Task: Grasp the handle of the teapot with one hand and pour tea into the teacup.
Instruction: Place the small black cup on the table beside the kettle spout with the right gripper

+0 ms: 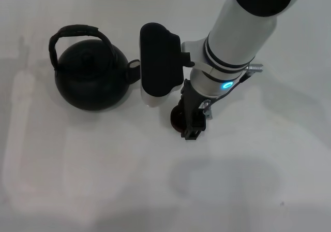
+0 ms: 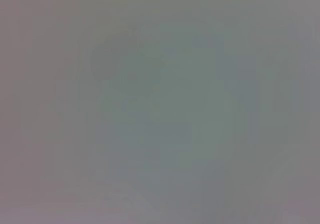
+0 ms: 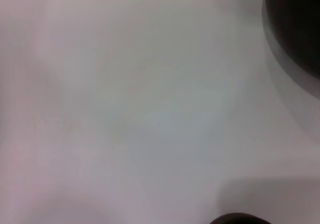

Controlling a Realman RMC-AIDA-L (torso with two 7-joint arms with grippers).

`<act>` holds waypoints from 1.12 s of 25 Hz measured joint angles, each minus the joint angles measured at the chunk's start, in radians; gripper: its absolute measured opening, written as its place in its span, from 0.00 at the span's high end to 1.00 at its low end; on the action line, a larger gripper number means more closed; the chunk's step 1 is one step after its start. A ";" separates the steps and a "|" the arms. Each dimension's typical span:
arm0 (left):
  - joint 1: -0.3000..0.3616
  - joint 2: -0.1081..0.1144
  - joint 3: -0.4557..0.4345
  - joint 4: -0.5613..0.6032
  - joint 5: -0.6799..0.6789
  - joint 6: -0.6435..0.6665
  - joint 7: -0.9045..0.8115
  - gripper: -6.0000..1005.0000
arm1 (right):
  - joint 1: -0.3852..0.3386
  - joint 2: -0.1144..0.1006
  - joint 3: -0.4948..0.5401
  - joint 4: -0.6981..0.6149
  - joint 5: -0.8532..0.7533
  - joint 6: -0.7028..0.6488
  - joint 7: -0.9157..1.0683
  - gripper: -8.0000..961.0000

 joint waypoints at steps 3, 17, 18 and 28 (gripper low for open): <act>0.000 0.000 0.000 0.000 0.000 0.000 0.000 0.32 | 0.001 0.000 0.001 0.004 -0.002 0.000 0.000 0.20; 0.000 -0.001 0.000 0.002 0.004 0.000 0.000 0.32 | 0.007 0.000 0.006 0.025 0.004 0.004 -0.013 0.19; 0.000 -0.001 0.000 0.001 0.006 0.000 0.000 0.32 | 0.007 0.000 0.007 0.026 0.005 0.004 -0.015 0.19; 0.002 -0.002 0.000 0.001 0.012 0.000 0.000 0.32 | -0.001 0.000 0.009 0.027 0.004 0.003 -0.025 0.18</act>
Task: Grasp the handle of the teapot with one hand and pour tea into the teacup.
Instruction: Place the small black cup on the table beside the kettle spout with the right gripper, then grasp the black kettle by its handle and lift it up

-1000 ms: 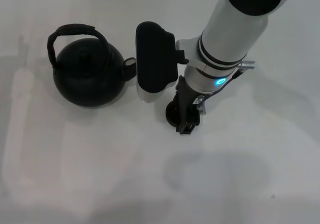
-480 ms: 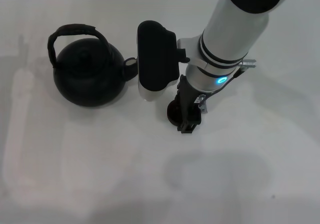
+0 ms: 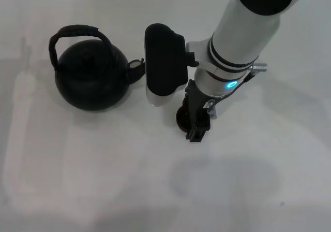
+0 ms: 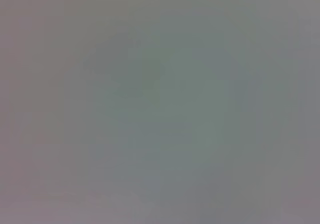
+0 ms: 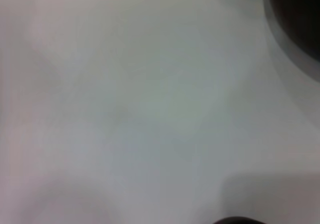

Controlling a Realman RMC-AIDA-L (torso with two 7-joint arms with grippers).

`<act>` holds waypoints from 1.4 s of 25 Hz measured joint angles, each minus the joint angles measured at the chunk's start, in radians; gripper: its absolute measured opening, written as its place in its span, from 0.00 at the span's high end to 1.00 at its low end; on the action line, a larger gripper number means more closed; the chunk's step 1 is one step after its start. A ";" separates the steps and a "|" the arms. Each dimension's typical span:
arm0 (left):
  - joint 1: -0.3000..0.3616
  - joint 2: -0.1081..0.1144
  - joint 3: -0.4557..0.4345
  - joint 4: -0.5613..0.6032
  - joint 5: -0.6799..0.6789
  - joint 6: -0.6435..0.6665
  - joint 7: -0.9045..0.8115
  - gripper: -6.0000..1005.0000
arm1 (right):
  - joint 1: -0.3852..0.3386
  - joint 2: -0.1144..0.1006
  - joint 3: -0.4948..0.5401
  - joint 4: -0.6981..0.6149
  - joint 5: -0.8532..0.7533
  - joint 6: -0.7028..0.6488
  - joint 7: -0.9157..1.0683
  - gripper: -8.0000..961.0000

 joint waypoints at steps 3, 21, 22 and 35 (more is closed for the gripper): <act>0.001 0.000 0.000 0.000 0.000 0.000 0.000 0.32 | -0.001 0.000 0.000 -0.005 0.000 -0.005 0.000 0.13; 0.003 0.003 0.000 -0.005 0.000 0.000 0.000 0.32 | -0.133 0.000 0.202 -0.048 0.034 -0.045 -0.119 0.09; 0.003 0.003 -0.001 -0.005 0.000 0.000 0.000 0.32 | -0.144 0.000 0.222 -0.049 0.037 -0.047 -0.130 0.09; 0.004 0.005 -0.007 -0.009 0.000 0.013 0.000 0.32 | -0.300 -0.010 0.599 -0.038 0.185 -0.036 -0.336 0.09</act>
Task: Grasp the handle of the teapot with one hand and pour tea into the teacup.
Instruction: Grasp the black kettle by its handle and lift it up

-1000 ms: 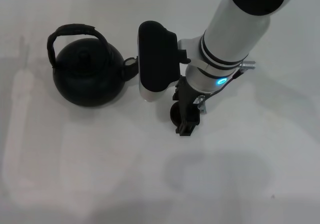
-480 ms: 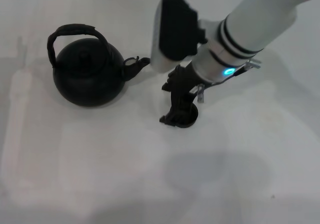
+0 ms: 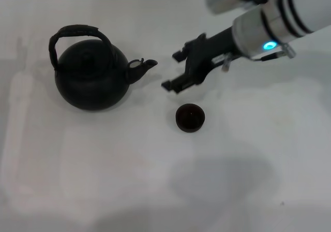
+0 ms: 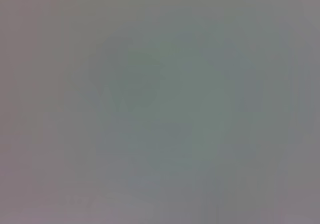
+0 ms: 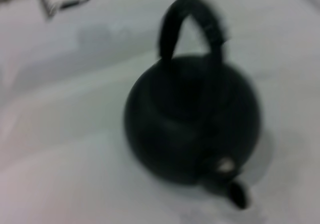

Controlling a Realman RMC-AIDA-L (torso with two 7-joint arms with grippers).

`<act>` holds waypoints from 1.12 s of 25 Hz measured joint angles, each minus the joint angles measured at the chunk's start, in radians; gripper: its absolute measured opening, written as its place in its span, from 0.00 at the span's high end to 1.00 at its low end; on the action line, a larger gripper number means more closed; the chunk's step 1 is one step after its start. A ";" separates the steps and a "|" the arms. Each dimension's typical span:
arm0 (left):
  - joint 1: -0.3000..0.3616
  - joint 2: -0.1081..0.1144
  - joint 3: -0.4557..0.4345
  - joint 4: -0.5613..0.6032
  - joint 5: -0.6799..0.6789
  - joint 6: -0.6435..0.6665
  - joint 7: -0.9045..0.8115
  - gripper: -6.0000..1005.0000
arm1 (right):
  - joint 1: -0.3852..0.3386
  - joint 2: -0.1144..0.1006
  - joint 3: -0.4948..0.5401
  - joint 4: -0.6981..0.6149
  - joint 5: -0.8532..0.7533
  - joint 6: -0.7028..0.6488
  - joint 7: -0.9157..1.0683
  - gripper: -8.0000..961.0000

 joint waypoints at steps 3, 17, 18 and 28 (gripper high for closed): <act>0.003 -0.001 0.002 0.000 0.000 0.007 0.000 0.32 | -0.037 -0.001 0.114 0.020 0.067 0.001 -0.047 0.10; 0.033 -0.002 0.007 0.000 0.001 0.042 0.000 0.32 | -0.209 -0.002 0.597 0.348 0.742 -0.118 -0.540 0.10; 0.036 -0.002 0.007 0.000 0.001 0.047 0.000 0.32 | -0.218 0.000 0.599 0.353 0.771 -0.156 -0.590 0.10; 0.050 0.006 0.007 -0.010 0.128 0.070 0.000 0.32 | -0.221 0.008 0.597 0.529 1.196 -0.362 -1.347 0.10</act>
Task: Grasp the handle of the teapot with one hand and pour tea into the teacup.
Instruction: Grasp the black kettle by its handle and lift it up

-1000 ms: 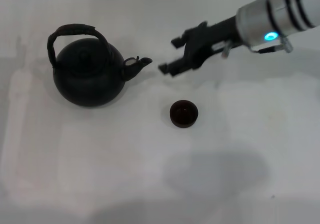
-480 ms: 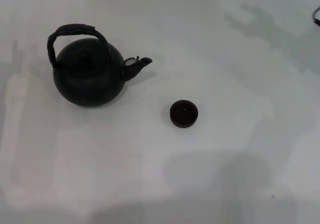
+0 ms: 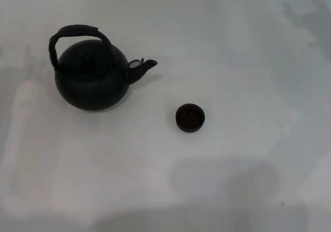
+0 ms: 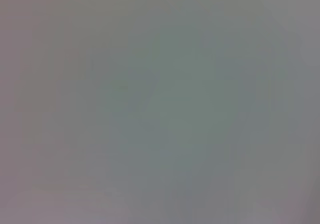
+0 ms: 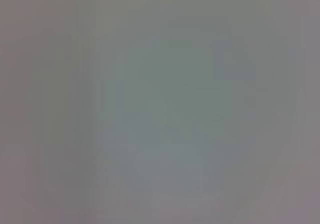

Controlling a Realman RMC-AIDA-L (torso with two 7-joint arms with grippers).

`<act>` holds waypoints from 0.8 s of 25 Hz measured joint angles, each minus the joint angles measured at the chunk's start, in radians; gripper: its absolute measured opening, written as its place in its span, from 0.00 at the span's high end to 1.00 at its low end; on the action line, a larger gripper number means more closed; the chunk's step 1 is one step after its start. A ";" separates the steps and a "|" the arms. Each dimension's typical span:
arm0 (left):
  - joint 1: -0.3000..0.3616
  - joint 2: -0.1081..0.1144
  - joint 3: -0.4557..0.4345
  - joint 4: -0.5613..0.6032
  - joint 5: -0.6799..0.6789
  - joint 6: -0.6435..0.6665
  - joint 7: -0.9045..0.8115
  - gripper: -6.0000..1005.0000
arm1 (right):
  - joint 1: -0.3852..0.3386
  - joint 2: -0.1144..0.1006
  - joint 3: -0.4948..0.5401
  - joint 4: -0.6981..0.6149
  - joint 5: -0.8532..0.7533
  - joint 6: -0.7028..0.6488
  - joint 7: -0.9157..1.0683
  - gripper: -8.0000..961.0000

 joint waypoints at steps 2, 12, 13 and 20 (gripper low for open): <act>0.003 0.000 0.000 -0.009 0.029 0.014 0.000 0.32 | 0.008 0.000 0.003 0.038 0.101 -0.002 -0.110 0.10; 0.093 -0.004 0.000 -0.032 0.117 0.145 -0.038 0.32 | 0.035 -0.008 0.082 0.087 0.310 -0.056 -0.195 0.10; 0.103 -0.003 0.000 -0.033 0.136 0.155 -0.040 0.32 | 0.037 -0.008 0.099 0.088 0.311 -0.063 -0.195 0.10; 0.136 0.000 0.000 -0.088 0.263 0.237 -0.105 0.32 | 0.066 -0.012 0.126 0.089 0.314 -0.129 -0.198 0.10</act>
